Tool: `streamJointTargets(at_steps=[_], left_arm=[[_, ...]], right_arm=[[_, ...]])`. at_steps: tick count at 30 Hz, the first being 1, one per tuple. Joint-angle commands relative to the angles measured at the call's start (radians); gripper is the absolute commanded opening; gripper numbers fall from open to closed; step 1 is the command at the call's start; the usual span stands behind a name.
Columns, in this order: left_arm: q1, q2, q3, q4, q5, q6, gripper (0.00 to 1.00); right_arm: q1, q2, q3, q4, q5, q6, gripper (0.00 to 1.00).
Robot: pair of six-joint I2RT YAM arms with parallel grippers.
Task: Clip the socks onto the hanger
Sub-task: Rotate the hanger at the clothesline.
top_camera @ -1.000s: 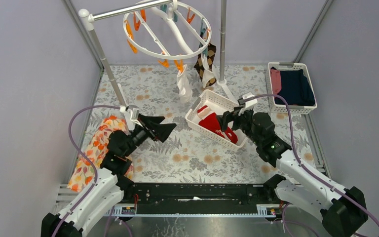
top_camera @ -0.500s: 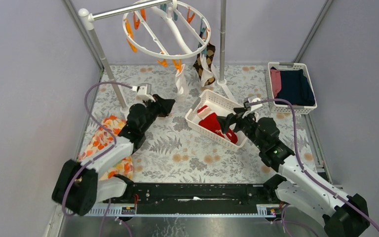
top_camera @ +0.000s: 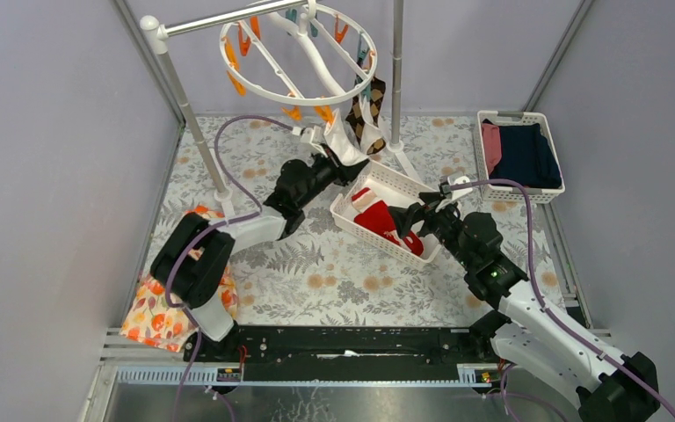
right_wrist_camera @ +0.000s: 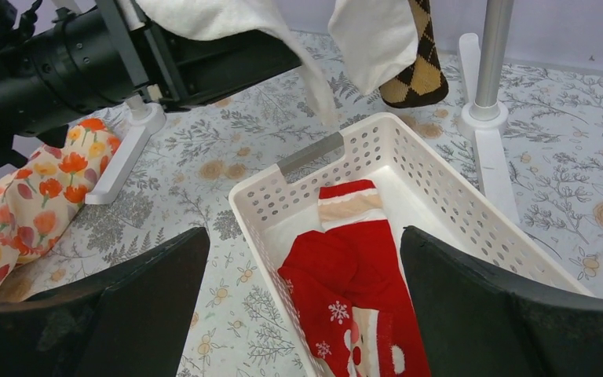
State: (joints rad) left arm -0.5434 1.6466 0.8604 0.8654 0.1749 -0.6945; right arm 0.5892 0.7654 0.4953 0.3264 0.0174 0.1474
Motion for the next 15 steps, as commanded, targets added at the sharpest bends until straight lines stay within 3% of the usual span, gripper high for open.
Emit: streamJointTargets(at_steps=[1,10,15], left_arm=[[-0.028,0.100,0.105,0.110,0.035,-0.044,0.22],[-0.034,0.248,0.257,0.128,0.084,-0.103,0.22],[-0.041,0.277,0.260,0.116,0.104,-0.126,0.24]], right_arm=[[-0.007,-0.021,-0.006,0.033,0.036,0.008,1.00],[-0.009,-0.044,-0.011,0.029,0.057,0.003,1.00],[-0.008,-0.050,-0.008,0.017,0.062,-0.004,1.00]])
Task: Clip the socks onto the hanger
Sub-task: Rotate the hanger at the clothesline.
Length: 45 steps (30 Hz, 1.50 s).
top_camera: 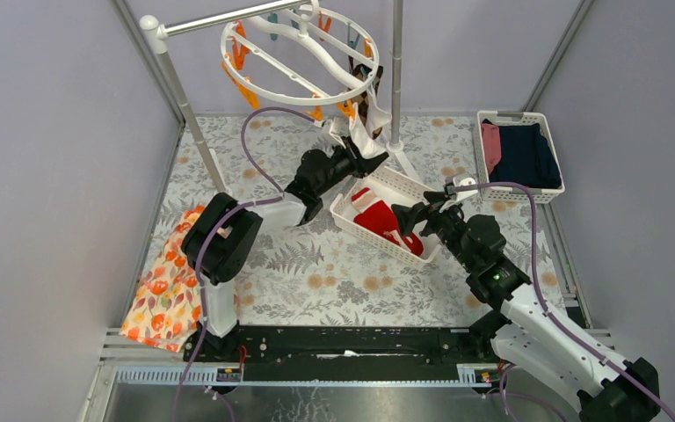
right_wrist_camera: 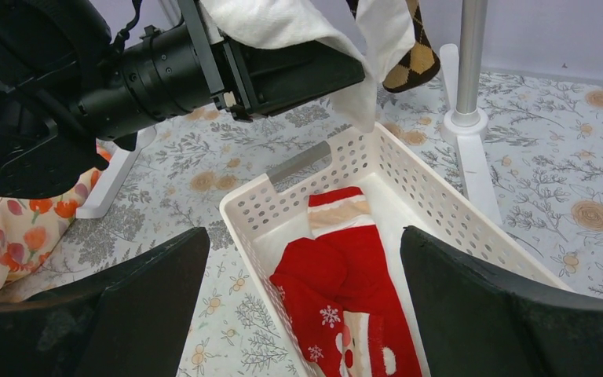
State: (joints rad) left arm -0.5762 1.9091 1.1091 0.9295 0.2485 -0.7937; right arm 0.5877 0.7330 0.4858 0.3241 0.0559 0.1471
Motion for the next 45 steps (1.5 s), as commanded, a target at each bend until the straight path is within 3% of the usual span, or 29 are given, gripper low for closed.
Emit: streamJointTargets(at_steps=[1,8,12,20,27,32,37,45], left_arm=[[-0.006,0.007,-0.009,0.047,0.027,-0.025,0.25],[0.066,-0.183,-0.309,0.175,0.022,-0.058,0.46],[0.098,-0.310,-0.441,0.167,0.067,-0.023,0.59],[0.101,-0.562,-0.617,0.032,0.132,0.138,0.67],[0.101,-0.819,-0.707,-0.254,0.054,0.279,0.81],[0.101,-0.975,-0.793,-0.280,0.067,0.302,0.82],[0.102,-1.155,-0.829,-0.290,0.064,0.332,0.99],[0.102,-1.328,-0.804,-0.483,0.023,0.256,0.99]], right_arm=[[-0.008,-0.020,0.002,0.017,0.024,-0.005,1.00],[-0.007,-0.023,0.005,0.019,-0.004,-0.006,1.00],[-0.007,-0.014,0.012,0.021,-0.024,-0.004,1.00],[-0.007,-0.001,0.028,0.009,-0.095,-0.004,1.00],[-0.007,0.020,0.057,-0.010,-0.134,-0.013,1.00],[-0.007,0.043,0.078,-0.023,-0.187,-0.018,1.00],[-0.007,0.067,0.107,-0.042,-0.238,-0.021,1.00],[-0.007,0.077,0.120,-0.054,-0.227,-0.019,1.00]])
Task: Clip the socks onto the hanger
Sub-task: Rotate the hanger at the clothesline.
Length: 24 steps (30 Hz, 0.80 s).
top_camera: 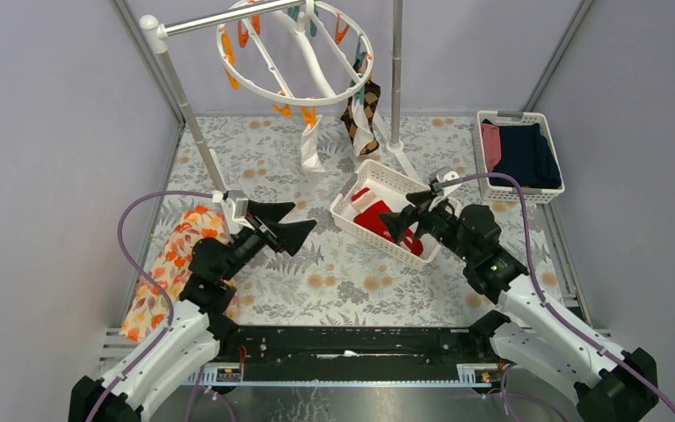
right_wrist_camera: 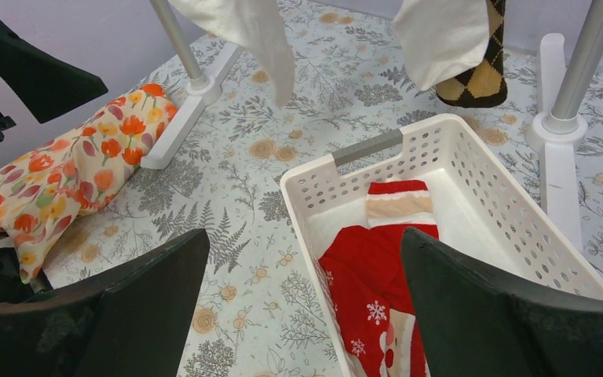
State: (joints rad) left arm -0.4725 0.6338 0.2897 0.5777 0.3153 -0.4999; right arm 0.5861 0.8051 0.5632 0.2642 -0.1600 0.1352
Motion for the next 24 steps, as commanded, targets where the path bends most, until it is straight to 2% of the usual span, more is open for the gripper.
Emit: streamJointTargets(at_steps=[1,7,13,18,24], left_arm=[[-0.001,-0.070,0.023,-0.168,-0.055,-0.046,0.99],[-0.001,-0.154,0.021,-0.267,-0.074,-0.067,0.99],[-0.001,-0.243,0.011,-0.353,-0.098,-0.062,0.99],[-0.001,-0.318,0.025,-0.417,-0.133,-0.064,0.99],[-0.001,-0.379,0.111,-0.484,-0.085,-0.060,0.99]], right_arm=[[-0.006,0.012,0.044,0.005,-0.005,-0.008,1.00],[-0.006,0.142,0.105,-0.055,-0.003,-0.022,1.00],[-0.005,0.248,0.149,0.020,-0.087,-0.014,1.00],[0.011,0.318,0.240,0.015,-0.104,-0.054,1.00],[0.029,0.351,0.434,-0.056,-0.121,-0.131,1.00]])
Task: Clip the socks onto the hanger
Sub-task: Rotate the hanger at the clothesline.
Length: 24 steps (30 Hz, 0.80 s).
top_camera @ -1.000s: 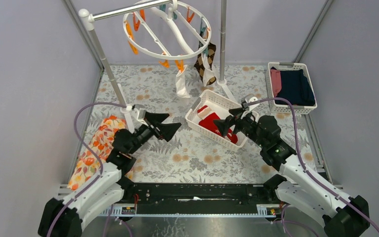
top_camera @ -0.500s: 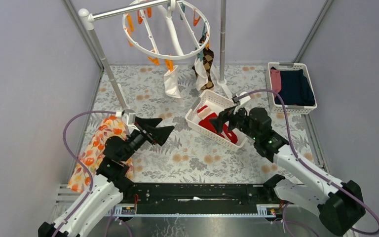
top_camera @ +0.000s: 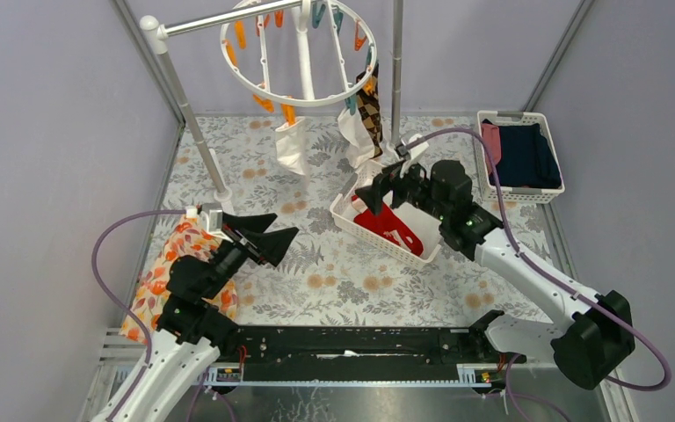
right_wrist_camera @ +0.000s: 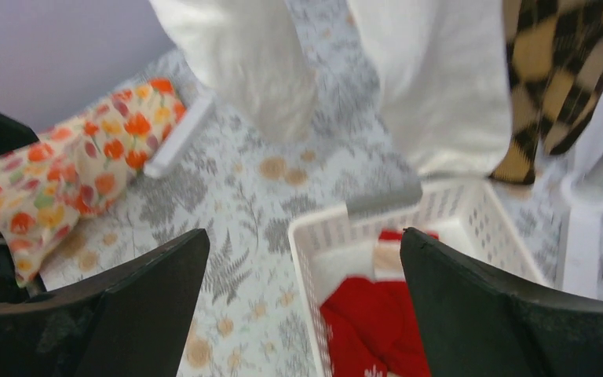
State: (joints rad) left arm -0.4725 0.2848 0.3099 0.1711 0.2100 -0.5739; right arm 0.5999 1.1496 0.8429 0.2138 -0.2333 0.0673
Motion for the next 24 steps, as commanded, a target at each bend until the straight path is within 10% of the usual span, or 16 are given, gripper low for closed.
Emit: streamJointTargets(at_steps=[1,15,24], left_arm=[[-0.001,-0.027,0.117,-0.115,0.023,0.040,0.99],[-0.001,-0.044,0.228,-0.325,-0.061,0.187,0.99],[-0.002,-0.115,0.216,-0.334,-0.111,0.184,0.99]], right_arm=[[0.018,0.013,0.190,-0.019,-0.053,-0.088,1.00],[0.177,0.294,0.737,-0.128,-0.064,-0.180,1.00],[0.276,0.702,1.404,-0.489,-0.009,-0.417,0.88]])
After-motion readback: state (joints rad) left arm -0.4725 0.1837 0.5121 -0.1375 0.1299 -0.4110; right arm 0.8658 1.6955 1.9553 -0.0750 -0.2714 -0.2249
